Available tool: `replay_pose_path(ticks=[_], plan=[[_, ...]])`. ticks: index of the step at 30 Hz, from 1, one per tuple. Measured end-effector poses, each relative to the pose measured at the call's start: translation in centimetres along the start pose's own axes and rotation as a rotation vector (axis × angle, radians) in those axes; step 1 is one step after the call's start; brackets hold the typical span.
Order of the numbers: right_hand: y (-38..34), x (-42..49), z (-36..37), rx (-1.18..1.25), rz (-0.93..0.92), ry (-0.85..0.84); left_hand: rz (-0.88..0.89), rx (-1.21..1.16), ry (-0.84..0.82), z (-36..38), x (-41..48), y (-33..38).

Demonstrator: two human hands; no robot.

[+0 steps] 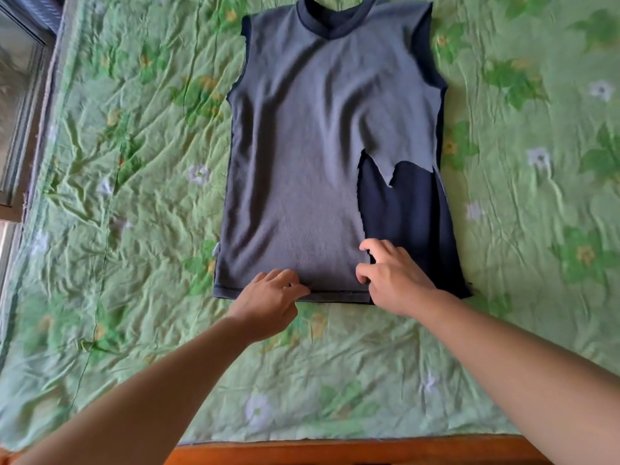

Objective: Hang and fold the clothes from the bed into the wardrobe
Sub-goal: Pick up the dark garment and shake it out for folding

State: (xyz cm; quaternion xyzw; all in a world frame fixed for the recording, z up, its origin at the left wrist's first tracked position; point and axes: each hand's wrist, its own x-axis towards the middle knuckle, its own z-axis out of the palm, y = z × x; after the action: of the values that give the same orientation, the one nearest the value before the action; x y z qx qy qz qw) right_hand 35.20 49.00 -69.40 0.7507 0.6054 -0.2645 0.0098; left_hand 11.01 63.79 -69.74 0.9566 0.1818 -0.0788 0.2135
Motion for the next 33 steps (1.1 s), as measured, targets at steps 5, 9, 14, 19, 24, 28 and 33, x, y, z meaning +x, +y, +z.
replay_pose_path(ticks=[5,9,14,19,24,28,33], plan=[[-0.2,-1.5,1.4,-0.22,0.026,-0.027,-0.572,0.063,0.119,-0.4,-0.6,-2.4],[-0.2,-2.2,1.4,-0.325,0.097,-0.064,-0.732,-0.11,0.081,-0.6,-1.9,-4.1],[0.6,-4.0,1.7,-0.524,0.041,0.035,-0.223,0.364,-0.049,-0.5,-3.8,-4.7],[2.5,-5.1,1.9,-0.573,0.051,0.069,-0.1,0.457,-0.02,-0.8,-2.8,-4.3],[4.6,-7.5,1.9,-0.595,0.045,0.08,-0.14,0.425,-0.002,-1.2,-2.4,-3.9],[4.5,-10.3,2.1,-0.539,0.084,0.035,-0.172,0.382,-0.037,-1.9,-3.6,-2.9],[3.5,-13.7,2.7,-0.383,0.191,-0.03,-0.101,0.372,-0.055,-1.7,-6.8,-1.3]])
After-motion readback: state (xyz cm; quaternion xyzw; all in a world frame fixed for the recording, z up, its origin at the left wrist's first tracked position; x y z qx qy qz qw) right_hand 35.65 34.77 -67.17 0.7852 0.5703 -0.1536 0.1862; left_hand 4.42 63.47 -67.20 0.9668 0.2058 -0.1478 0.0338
